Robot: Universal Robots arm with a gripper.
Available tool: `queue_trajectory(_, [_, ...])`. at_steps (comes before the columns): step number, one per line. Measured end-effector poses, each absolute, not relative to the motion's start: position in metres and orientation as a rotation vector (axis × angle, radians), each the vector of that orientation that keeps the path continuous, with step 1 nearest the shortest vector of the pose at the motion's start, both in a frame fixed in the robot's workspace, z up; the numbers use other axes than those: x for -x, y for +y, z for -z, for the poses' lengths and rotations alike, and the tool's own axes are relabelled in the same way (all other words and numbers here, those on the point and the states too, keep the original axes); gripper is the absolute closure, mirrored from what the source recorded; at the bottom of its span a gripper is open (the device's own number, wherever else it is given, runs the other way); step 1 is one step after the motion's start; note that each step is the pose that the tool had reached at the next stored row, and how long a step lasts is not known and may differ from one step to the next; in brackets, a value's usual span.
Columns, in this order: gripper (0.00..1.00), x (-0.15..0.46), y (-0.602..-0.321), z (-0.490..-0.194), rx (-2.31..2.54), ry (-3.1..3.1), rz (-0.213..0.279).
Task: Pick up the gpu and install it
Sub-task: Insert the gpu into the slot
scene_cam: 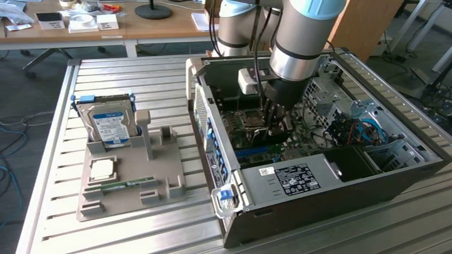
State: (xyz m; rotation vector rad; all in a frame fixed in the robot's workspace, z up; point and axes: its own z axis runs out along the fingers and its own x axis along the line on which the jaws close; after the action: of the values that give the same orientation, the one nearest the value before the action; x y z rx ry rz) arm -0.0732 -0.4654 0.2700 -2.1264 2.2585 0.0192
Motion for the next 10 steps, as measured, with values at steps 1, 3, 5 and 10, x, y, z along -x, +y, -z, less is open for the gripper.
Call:
queue_trajectory(1, [0.73,0.0738,-0.4654,-0.2699,2.126,2.258,-0.019])
queue_trajectory(3, [0.73,0.0755,-0.4655,-0.27,2.126,2.258,-0.019])
queue_trajectory(5, [0.73,0.0768,-0.4655,-0.2699,2.126,2.258,-0.019])
queue_trajectory(10, [0.73,0.0798,-0.4655,-0.2698,2.126,2.258,-0.019])
